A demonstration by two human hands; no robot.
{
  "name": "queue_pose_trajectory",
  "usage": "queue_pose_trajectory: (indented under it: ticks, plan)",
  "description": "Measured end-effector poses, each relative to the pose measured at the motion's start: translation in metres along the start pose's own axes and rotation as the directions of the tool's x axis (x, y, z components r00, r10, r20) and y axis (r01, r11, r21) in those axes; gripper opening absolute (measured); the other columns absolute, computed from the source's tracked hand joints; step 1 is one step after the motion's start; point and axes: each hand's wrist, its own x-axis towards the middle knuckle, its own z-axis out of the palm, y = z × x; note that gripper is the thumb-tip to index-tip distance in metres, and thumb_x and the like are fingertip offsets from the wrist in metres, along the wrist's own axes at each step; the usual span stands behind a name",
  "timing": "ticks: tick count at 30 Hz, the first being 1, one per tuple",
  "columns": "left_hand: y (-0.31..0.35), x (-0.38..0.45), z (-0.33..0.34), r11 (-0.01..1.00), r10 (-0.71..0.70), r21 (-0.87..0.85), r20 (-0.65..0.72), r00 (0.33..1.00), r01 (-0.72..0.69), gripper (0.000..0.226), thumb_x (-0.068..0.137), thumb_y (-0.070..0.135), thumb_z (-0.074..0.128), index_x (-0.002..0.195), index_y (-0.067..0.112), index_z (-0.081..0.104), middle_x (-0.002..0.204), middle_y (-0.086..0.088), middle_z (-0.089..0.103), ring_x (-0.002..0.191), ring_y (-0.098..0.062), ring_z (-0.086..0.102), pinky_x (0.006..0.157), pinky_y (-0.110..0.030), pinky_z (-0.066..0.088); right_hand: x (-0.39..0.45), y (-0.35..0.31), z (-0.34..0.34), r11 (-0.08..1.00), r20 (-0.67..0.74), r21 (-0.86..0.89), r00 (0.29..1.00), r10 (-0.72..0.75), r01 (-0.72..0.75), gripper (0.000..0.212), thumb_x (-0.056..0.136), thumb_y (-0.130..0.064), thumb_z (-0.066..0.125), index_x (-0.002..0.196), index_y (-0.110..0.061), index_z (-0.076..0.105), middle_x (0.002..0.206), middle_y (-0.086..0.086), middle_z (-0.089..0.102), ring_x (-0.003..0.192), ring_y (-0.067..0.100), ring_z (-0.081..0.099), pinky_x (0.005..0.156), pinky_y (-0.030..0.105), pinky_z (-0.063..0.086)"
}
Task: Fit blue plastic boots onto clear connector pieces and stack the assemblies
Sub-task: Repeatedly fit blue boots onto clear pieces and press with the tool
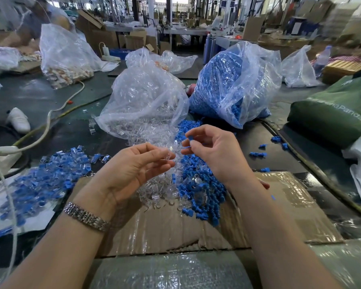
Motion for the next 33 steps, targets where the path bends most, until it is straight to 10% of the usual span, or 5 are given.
queue_pose_trajectory:
  ticks: [8,27,33]
  plan:
    - [0.001,-0.004,0.003,0.996,0.047,-0.074,0.032,0.998,-0.045,0.024,0.073,-0.007,0.072,0.097,-0.004,0.069,0.103,-0.021,0.075,0.093,-0.029,0.076,0.074,-0.024,0.061,0.0,-0.008,-0.002,0.909,0.147,0.404,0.988,0.044,-0.101,0.009,0.089,-0.015,0.071,0.097,-0.017,0.076,0.103,0.004,0.079,0.097,0.018,0.075,0.084,0.028,0.051]
    - [0.0,-0.008,0.01,0.98,0.161,0.112,0.043,0.986,-0.165,0.022,0.071,-0.001,0.072,0.089,0.007,0.082,0.098,-0.02,0.077,0.093,-0.031,0.076,0.077,-0.026,0.06,-0.008,-0.007,0.004,0.927,0.19,-0.273,0.959,-0.211,0.258,0.007,0.093,-0.017,0.074,0.092,-0.024,0.073,0.084,-0.009,0.069,0.083,0.008,0.063,0.077,0.02,0.05]
    - [-0.001,-0.007,0.009,0.98,0.186,0.072,0.017,0.982,-0.186,0.019,0.072,-0.002,0.072,0.09,0.002,0.079,0.101,-0.024,0.075,0.093,-0.031,0.076,0.077,-0.026,0.06,-0.004,-0.011,-0.013,0.947,0.058,-0.304,0.995,-0.085,0.098,0.019,0.093,-0.035,0.073,0.111,-0.03,0.066,0.093,-0.012,0.066,0.084,-0.003,0.059,0.074,0.013,0.046]
